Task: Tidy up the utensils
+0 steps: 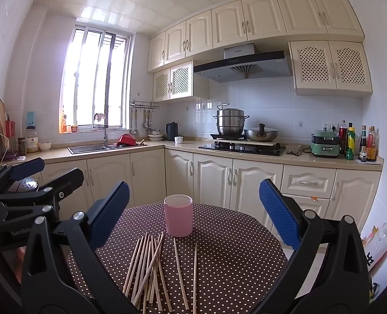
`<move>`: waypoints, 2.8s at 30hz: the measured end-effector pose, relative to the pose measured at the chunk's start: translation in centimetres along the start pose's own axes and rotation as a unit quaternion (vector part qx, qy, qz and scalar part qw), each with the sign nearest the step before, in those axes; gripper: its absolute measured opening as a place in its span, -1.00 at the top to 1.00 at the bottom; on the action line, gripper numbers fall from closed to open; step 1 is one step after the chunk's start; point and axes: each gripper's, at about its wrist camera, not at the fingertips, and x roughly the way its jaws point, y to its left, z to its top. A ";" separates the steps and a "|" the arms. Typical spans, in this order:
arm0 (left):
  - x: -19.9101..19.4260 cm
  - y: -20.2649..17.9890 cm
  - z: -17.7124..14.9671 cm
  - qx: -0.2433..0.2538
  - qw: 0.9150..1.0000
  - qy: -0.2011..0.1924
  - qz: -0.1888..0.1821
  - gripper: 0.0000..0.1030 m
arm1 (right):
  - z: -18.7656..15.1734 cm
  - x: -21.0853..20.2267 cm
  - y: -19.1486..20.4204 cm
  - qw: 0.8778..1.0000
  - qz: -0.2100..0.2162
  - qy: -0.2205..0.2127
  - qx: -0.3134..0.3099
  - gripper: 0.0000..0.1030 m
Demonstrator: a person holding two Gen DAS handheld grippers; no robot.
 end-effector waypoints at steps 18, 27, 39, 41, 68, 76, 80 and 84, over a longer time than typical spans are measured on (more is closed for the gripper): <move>0.8 0.1 -0.5 -0.001 1.000 0.011 -0.002 -0.78 | -0.4 0.8 -0.4 1.000 0.004 0.016 0.009 -0.89; 2.0 0.0 -0.8 0.000 1.000 0.026 0.000 -0.78 | -1.1 1.8 -0.5 1.000 0.001 0.026 0.014 -0.89; 9.4 2.1 -4.6 -0.016 0.987 0.162 -0.012 -0.78 | -4.6 6.4 -1.3 0.992 0.013 0.120 0.027 -0.89; 11.3 3.0 -6.2 -0.019 0.979 0.201 -0.001 -0.78 | -5.8 7.7 -1.9 0.988 0.007 0.149 0.032 -0.89; 23.7 5.2 -19.2 -0.045 0.903 0.427 0.030 -0.78 | -12.8 15.6 -3.5 0.964 0.000 0.265 0.028 -0.89; 27.1 4.3 -19.2 -0.013 0.897 0.440 0.052 -0.79 | -13.7 17.7 -3.8 0.957 0.004 0.288 0.021 -0.88; 27.9 4.0 -19.2 -0.007 0.897 0.438 0.055 -0.79 | -14.4 19.6 -4.4 0.949 0.024 0.314 0.031 -0.89; 28.5 3.3 -19.1 0.010 0.901 0.431 0.043 -0.60 | -15.0 22.1 -4.9 0.931 0.060 0.357 0.052 -0.88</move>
